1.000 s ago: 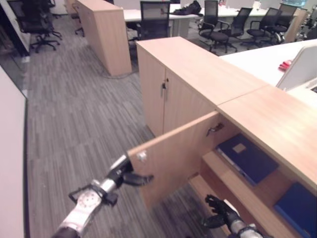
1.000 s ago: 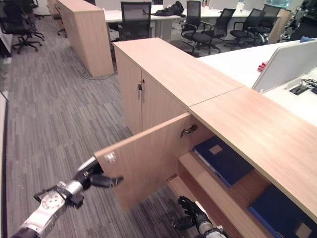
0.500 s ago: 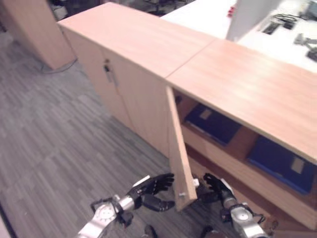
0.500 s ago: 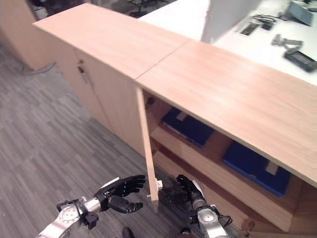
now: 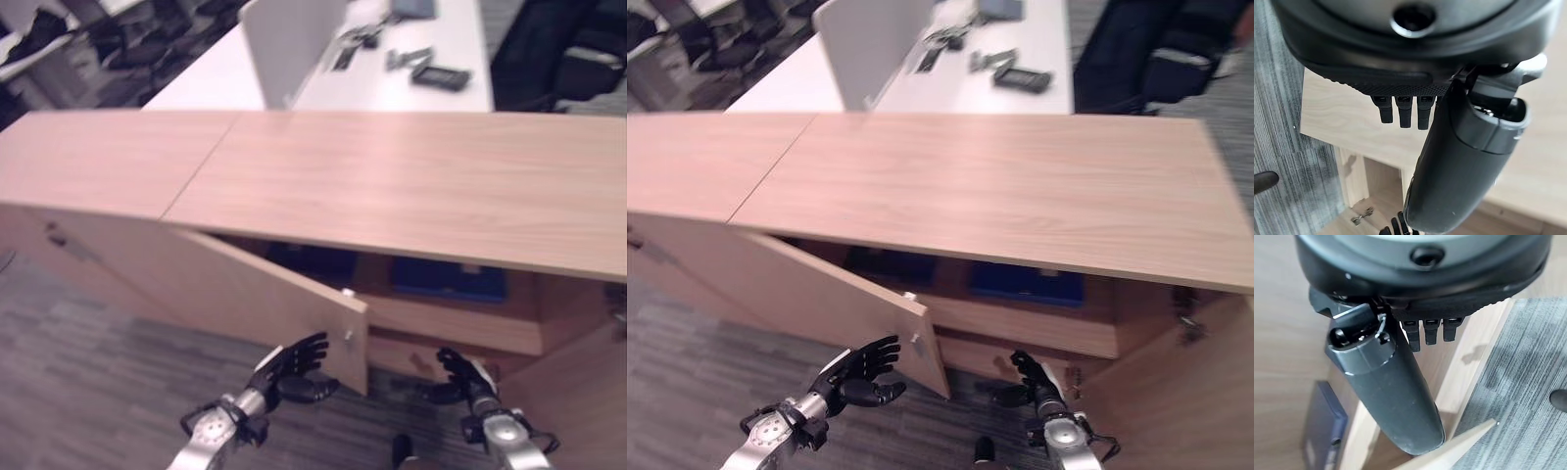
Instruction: Put the empty folder in the office cabinet
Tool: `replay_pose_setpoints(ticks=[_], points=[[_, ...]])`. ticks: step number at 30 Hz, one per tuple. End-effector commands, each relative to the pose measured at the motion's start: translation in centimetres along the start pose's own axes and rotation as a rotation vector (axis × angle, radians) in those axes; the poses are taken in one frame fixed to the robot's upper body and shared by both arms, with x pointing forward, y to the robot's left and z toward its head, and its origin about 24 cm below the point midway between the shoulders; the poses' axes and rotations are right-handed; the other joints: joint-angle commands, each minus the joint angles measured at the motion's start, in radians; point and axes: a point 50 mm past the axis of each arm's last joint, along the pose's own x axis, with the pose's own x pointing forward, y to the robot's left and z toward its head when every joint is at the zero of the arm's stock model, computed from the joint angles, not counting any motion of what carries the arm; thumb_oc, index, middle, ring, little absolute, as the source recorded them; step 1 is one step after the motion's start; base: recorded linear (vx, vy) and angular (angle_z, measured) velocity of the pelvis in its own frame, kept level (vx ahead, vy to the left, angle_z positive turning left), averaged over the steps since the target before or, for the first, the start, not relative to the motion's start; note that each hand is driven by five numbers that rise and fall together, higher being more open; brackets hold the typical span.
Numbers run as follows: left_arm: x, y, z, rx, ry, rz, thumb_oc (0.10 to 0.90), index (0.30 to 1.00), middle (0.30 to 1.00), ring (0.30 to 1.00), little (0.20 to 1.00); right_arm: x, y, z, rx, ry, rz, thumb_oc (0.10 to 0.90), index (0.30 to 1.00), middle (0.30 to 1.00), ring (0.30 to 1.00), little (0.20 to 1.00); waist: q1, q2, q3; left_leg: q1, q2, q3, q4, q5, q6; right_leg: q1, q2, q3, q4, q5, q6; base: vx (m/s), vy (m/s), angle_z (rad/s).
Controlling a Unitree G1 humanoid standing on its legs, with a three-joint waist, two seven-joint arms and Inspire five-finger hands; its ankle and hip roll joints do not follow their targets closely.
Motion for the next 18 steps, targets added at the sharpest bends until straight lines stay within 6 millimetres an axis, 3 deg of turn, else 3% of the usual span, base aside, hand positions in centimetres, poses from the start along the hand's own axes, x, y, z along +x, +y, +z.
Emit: replay_pose_setpoints(ticks=[1, 4, 6, 9, 11, 14, 15, 18], points=[[3.7, -2.0, 6.6, -0.017, -0.332, -0.010, 0.800, 0.900, 0.900, 0.900, 0.900, 0.5, -0.5, 3.7, 0.033, -0.186, -0.005, 0.800, 0.900, 0.900, 0.900, 0.900, 0.016, -0.017, -0.016, -0.137, -0.079, -0.264, -0.078, 0.045, -0.002, 0.068, -0.024, 0.069, 0.048, -0.168, 0.117, 0.20, -0.050, -1.42], [4.1, -0.2, 7.1, -0.042, -0.359, 0.112, 0.800, 0.900, 0.900, 0.900, 0.900, 0.5, -0.3, 3.3, 0.028, -0.178, 0.013, 0.800, 0.900, 0.900, 0.900, 0.900, 0.034, -0.032, -0.020, -0.194, -0.149, -0.435, -0.124, 0.071, -0.008, 0.066, 0.013, 0.164, 0.037, -0.158, 0.116, 0.20, -0.044, -1.05], [4.2, 1.5, 7.6, -0.037, -0.373, 0.203, 0.800, 0.900, 0.900, 0.900, 0.900, 0.4, 0.1, 2.8, 0.018, -0.160, 0.042, 0.800, 0.900, 0.900, 0.900, 0.900, 0.035, -0.033, -0.018, -0.202, -0.164, -0.479, -0.163, 0.081, -0.005, 0.070, 0.041, 0.225, 0.029, -0.159, 0.117, 0.15, -0.010, -1.31], [3.8, 4.0, 8.0, -0.018, -0.374, 0.322, 0.800, 0.900, 0.900, 0.900, 0.900, -0.2, 0.4, 1.5, 0.001, -0.124, 0.073, 0.800, 0.900, 0.900, 0.900, 0.900, 0.010, -0.026, -0.048, -0.122, -0.143, -0.425, -0.240, 0.084, 0.004, 0.082, 0.051, 0.280, 0.024, -0.157, 0.122, 0.19, 0.123, -1.80], [3.6, 4.9, 8.1, -0.008, -0.371, 0.364, 0.800, 0.900, 0.900, 0.900, 0.900, -0.4, 0.4, 1.1, 0.002, -0.110, 0.078, 0.800, 0.900, 0.900, 0.900, 0.900, 0.002, -0.030, -0.060, -0.093, -0.141, -0.397, -0.263, 0.087, 0.007, 0.082, 0.050, 0.295, 0.032, -0.158, 0.126, 0.17, 0.114, -0.81], [1.9, 9.6, 9.4, 0.017, -0.374, 0.545, 0.800, 0.900, 0.900, 0.900, 0.900, -1.2, 0.9, -0.3, 0.014, -0.069, 0.119, 0.800, 0.900, 0.900, 0.900, 0.900, -0.041, -0.043, -0.095, -0.029, -0.137, -0.292, -0.293, 0.067, 0.020, 0.073, 0.032, 0.331, 0.050, -0.150, 0.156, 0.18, 0.164, -0.73], [1.9, 9.6, 9.4, 0.018, -0.375, 0.546, 0.800, 0.900, 0.900, 0.900, 0.900, -1.2, 0.9, -0.3, 0.014, -0.070, 0.120, 0.800, 0.900, 0.900, 0.900, 0.900, -0.039, -0.044, -0.094, -0.028, -0.137, -0.289, -0.293, 0.066, 0.020, 0.073, 0.031, 0.333, 0.050, -0.151, 0.156, 0.11, 0.138, -0.82], [0.5, 12.4, 10.8, 0.038, -0.387, 0.649, 0.800, 0.900, 0.900, 0.900, 0.900, -1.5, 1.0, -1.0, 0.025, -0.046, 0.130, 0.800, 0.900, 0.900, 0.900, 0.900, -0.056, -0.047, -0.105, -0.008, -0.139, -0.245, -0.295, 0.050, 0.027, 0.062, 0.020, 0.347, 0.058, -0.142, 0.175, 0.07, 0.113, -0.53]])
